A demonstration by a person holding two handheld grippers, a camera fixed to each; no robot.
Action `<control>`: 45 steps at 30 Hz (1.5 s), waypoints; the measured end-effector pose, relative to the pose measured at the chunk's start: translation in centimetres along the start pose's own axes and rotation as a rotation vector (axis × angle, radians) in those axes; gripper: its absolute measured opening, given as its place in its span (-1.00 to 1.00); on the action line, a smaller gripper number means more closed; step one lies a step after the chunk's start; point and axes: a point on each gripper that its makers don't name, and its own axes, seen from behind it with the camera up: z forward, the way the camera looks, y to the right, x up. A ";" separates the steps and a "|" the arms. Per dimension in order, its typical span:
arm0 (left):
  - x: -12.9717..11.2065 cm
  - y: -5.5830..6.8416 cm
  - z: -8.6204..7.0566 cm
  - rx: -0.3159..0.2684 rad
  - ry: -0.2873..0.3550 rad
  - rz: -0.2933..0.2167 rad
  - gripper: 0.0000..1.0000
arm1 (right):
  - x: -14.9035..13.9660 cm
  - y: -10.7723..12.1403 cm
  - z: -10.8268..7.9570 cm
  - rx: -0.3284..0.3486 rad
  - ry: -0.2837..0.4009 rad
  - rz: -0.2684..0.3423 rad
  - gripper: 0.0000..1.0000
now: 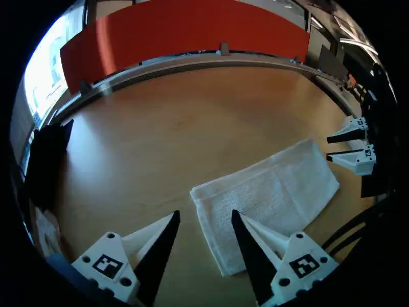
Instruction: Fold towel
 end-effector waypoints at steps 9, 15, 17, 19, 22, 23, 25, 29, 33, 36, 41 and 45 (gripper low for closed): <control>0.0 0.3 -0.6 -0.011 0.007 -0.012 0.88 | 0.6 -0.4 -0.8 0.009 0.022 0.047 0.78; -0.2 0.5 -1.7 -0.012 0.015 -0.010 0.88 | 0.3 -1.0 -1.8 0.018 0.030 0.053 0.78; -0.4 0.4 -2.1 -0.009 0.016 -0.010 0.88 | 0.0 -1.2 -2.2 0.020 0.030 0.053 0.78; -0.7 0.4 -2.6 -0.005 0.017 -0.012 0.88 | -0.3 -1.5 -2.7 0.021 0.031 0.054 0.78; -1.5 0.4 -3.4 0.001 0.017 -0.016 0.88 | -0.8 -2.0 -3.4 0.021 0.033 0.055 0.78; -1.8 0.4 -3.6 0.003 0.015 -0.017 0.88 | -1.0 -2.1 -3.7 0.022 0.034 0.055 0.78; -2.5 0.4 -4.2 0.007 0.012 -0.021 0.88 | -1.5 -2.5 -4.3 0.021 0.034 0.056 0.78; -4.1 0.5 -5.3 0.016 0.006 -0.031 0.88 | -2.4 -2.9 -5.4 0.016 0.031 0.059 0.78; -5.9 0.7 -6.5 0.029 -0.004 -0.048 0.88 | -3.2 -3.5 -6.5 0.015 0.032 0.065 0.78; -6.8 1.0 -7.2 0.030 -0.005 -0.070 0.88 | -3.5 -3.6 -7.1 0.014 0.034 0.071 0.78; -7.6 0.8 -8.2 0.044 0.007 -0.101 0.88 | -3.8 -3.7 -7.4 0.018 0.035 0.067 0.77; -8.0 0.6 -9.2 0.058 0.021 -0.117 0.88 | -3.7 -3.8 -7.4 0.029 0.035 0.055 0.78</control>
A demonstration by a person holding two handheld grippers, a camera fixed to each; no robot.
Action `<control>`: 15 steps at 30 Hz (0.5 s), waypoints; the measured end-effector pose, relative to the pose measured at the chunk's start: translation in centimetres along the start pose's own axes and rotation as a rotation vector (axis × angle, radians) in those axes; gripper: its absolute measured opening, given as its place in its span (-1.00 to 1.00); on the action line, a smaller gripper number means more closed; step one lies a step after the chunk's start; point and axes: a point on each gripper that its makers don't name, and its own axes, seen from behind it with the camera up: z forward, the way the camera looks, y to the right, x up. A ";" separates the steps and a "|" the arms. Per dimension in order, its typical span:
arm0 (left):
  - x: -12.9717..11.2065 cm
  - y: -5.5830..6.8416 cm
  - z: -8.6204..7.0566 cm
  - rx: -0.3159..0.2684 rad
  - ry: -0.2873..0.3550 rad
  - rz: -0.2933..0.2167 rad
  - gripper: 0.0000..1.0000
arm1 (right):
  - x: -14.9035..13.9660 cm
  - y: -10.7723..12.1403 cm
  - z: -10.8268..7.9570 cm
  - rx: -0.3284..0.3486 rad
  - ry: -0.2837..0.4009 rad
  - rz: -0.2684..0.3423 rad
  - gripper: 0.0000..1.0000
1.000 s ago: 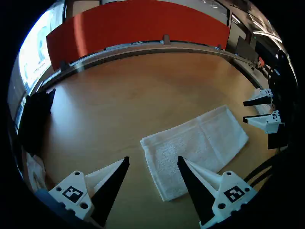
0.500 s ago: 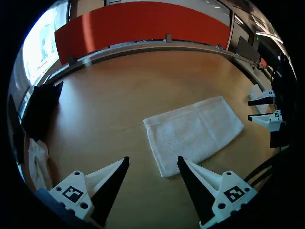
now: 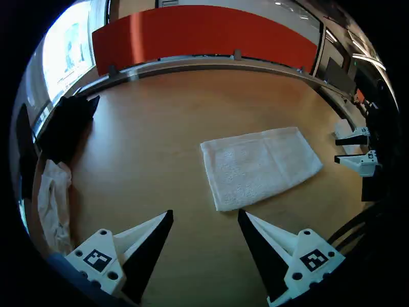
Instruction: Fold towel
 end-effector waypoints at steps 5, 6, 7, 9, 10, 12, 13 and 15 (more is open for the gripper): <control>-0.4 -0.9 -1.3 0.028 0.015 -0.014 0.88 | 0.1 -0.1 0.2 0.009 -0.004 -0.026 0.78; -0.5 -1.1 -1.5 0.035 0.018 -0.018 0.88 | 0.1 -0.1 0.3 0.012 -0.005 -0.032 0.78; -0.6 -1.3 -1.8 0.039 0.020 -0.023 0.88 | 0.1 -0.2 0.4 0.015 -0.006 -0.037 0.78; -0.9 -1.6 -2.3 0.049 0.025 -0.034 0.88 | 0.2 -0.3 0.6 0.023 -0.007 -0.047 0.78; -1.1 -1.8 -2.6 0.053 0.028 -0.039 0.88 | 0.2 -0.4 0.7 0.026 -0.008 -0.051 0.78; -1.4 -2.1 -3.1 0.061 0.034 -0.052 0.88 | 0.3 -0.5 0.9 0.033 -0.010 -0.059 0.77; -1.6 -2.2 -3.4 0.064 0.036 -0.058 0.88 | 0.3 -0.5 1.0 0.036 -0.012 -0.063 0.77; -2.0 -2.5 -4.0 0.072 0.040 -0.071 0.88 | 0.3 -0.6 1.2 0.042 -0.014 -0.070 0.78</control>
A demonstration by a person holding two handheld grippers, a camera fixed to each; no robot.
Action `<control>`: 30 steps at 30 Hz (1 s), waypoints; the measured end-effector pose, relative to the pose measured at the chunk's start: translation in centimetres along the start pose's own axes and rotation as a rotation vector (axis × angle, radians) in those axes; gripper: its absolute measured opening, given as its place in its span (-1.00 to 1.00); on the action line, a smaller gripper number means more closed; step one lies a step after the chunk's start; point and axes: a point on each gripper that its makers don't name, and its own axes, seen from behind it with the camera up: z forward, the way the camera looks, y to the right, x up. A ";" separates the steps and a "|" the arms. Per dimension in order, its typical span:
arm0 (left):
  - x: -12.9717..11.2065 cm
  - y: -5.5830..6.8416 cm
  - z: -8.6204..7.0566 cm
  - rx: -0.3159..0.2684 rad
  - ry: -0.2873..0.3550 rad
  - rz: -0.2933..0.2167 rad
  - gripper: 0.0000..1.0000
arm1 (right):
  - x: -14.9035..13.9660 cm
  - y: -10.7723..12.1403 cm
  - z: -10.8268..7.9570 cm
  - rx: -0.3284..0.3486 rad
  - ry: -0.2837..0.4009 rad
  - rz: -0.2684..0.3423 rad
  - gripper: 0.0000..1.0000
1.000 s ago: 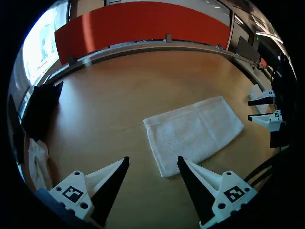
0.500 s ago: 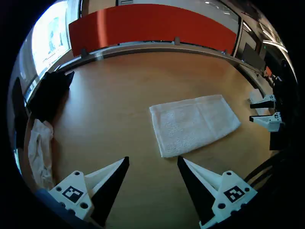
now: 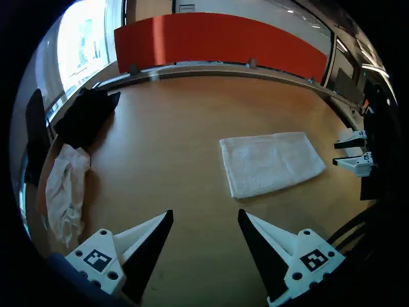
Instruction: Fold towel
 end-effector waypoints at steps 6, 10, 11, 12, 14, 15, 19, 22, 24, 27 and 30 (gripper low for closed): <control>-1.1 -1.6 -1.5 0.034 0.005 -0.027 0.88 | 0.1 -0.3 0.8 0.026 -0.010 -0.034 0.78; -1.7 -2.6 -2.4 0.058 0.007 -0.041 0.88 | 0.0 -0.2 1.4 0.031 -0.019 -0.050 0.77; -1.8 -2.8 -2.7 0.063 0.009 -0.044 0.88 | 0.0 -0.2 1.5 0.033 -0.022 -0.051 0.78; -1.9 -3.1 -2.9 0.067 0.010 -0.049 0.88 | -0.1 -0.2 1.6 0.035 -0.024 -0.052 0.78; -2.1 -3.3 -3.3 0.073 0.014 -0.056 0.88 | -0.2 -0.1 1.8 0.037 -0.031 -0.053 0.77; -2.2 -3.5 -3.4 0.075 0.016 -0.060 0.88 | -0.4 0.0 1.9 0.038 -0.034 -0.054 0.77; -2.7 -3.8 -3.9 0.079 0.020 -0.071 0.88 | -1.0 0.1 2.2 0.045 -0.050 -0.066 0.74; -3.1 -4.0 -4.2 0.085 0.015 -0.079 0.88 | -1.7 0.2 2.3 0.053 -0.066 -0.077 0.72; -3.3 -4.2 -4.3 0.090 0.012 -0.084 0.88 | -2.2 0.3 2.5 0.058 -0.079 -0.085 0.67; -3.5 -4.4 -4.5 0.094 0.014 -0.088 0.88 | -3.0 0.5 2.8 0.064 -0.100 -0.092 0.62; -3.5 -4.5 -4.7 0.098 0.016 -0.088 0.88 | -3.6 0.4 3.1 0.085 -0.115 -0.093 0.57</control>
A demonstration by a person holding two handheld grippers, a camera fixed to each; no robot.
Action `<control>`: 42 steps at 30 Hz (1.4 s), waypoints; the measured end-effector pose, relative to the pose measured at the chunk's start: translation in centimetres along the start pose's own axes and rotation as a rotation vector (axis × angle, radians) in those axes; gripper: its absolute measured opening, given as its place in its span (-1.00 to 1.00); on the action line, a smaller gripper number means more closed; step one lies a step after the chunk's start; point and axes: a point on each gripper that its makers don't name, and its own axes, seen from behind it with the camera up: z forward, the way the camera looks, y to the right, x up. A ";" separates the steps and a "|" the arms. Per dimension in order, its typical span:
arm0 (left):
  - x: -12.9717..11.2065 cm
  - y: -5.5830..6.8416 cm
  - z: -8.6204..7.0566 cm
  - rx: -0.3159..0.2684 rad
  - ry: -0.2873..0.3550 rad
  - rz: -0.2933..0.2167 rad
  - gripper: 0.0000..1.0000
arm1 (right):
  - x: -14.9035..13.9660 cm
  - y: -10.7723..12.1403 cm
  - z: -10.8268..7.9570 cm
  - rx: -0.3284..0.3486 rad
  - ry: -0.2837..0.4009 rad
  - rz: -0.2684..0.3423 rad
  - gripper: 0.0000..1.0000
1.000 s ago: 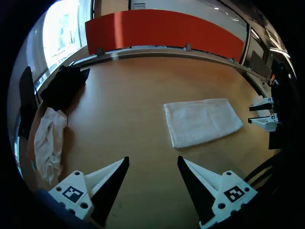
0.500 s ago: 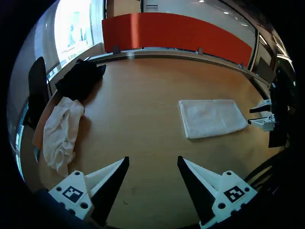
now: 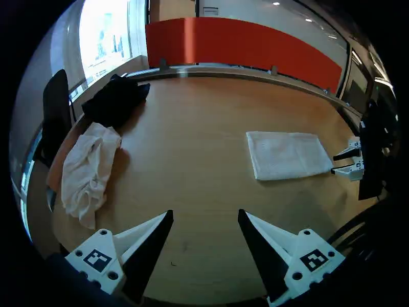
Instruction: Fold towel
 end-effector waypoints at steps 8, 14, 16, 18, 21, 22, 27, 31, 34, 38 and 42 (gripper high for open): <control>0.1 0.1 -0.3 0.003 0.007 0.008 0.88 | -1.0 -0.4 0.3 0.037 -0.022 -0.010 0.21; -0.1 0.2 -0.3 0.004 0.005 0.011 0.88 | -1.3 -0.5 0.4 0.057 -0.029 -0.006 -0.30; -0.2 0.3 -0.4 0.004 0.004 0.014 0.88 | -1.3 -0.4 0.4 0.055 -0.028 -0.005 -0.51; -0.3 0.3 -0.4 0.004 0.003 0.015 0.88 | -1.3 -0.3 0.3 0.052 -0.028 -0.003 -0.74; -0.3 0.3 -0.4 0.006 0.004 0.016 0.88 | -1.1 -0.2 0.2 0.050 -0.026 0.002 -0.91; -0.3 0.3 -0.4 0.006 0.005 0.015 0.88 | -1.0 -0.2 0.1 0.050 -0.023 0.003 -0.92; -0.1 0.5 -0.5 0.004 0.013 0.014 0.88 | -0.3 -0.1 -0.3 0.034 -0.002 0.008 -0.92; 0.1 0.5 -0.5 0.002 0.019 0.011 0.88 | 0.6 0.2 -1.3 0.017 0.021 0.003 -0.92; 0.2 0.6 -0.6 0.000 0.024 0.008 0.88 | 1.5 0.4 -2.2 0.005 0.038 -0.005 -0.92; 0.3 0.7 -0.7 -0.003 0.029 0.006 0.88 | 2.4 0.8 -3.5 -0.013 0.058 -0.020 -0.93; 0.4 0.9 -0.9 -0.007 0.035 0.005 0.88 | 3.1 1.5 -5.0 -0.034 0.073 -0.036 -0.92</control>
